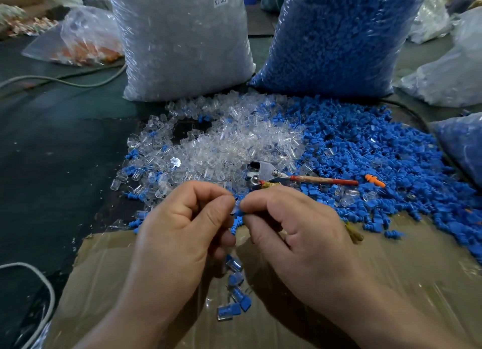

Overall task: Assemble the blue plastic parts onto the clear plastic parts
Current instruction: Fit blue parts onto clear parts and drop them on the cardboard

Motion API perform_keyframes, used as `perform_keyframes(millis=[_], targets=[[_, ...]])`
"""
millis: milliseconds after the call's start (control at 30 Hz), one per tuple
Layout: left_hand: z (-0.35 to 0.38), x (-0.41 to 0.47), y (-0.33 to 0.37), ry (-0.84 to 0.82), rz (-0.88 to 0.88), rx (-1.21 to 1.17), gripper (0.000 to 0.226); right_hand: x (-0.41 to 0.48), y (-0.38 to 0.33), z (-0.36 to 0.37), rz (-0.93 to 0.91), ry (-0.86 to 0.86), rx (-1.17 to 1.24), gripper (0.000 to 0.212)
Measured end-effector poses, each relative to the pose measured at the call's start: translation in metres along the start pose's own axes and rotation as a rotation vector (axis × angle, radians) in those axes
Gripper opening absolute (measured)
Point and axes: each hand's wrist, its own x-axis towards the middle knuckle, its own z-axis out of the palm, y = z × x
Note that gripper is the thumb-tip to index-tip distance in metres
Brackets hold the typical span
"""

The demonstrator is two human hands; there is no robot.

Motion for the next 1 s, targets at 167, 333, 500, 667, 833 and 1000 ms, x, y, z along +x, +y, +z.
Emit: perform_keyframes(millis=[167, 333, 500, 667, 833, 1000], targets=[[0.006, -0.004, 0.006, -0.014, 0.062, 0.087, 0.009, 0.000, 0.002, -0.003, -0.029, 0.032, -0.061, 0.008], [0.004, -0.004, 0.008, -0.048, 0.058, 0.103, 0.029, -0.001, -0.002, -0.003, -0.075, -0.020, -0.049, 0.016], [0.006, -0.006, 0.008, -0.111, 0.054, 0.074, 0.012, -0.001, -0.003, -0.004, -0.068, -0.054, -0.120, 0.024], [0.001, -0.003, 0.002, -0.070, 0.076, 0.159, 0.028, 0.000, -0.005, -0.006, -0.089, -0.164, -0.161, 0.028], [0.002, -0.001, 0.002, -0.024, -0.005, 0.009, 0.019, 0.007, 0.011, -0.022, 0.054, -0.088, -0.530, 0.052], [0.003, -0.002, 0.010, -0.021, -0.084, -0.250, 0.017, 0.014, 0.037, -0.038, 0.342, -0.374, -0.821, 0.071]])
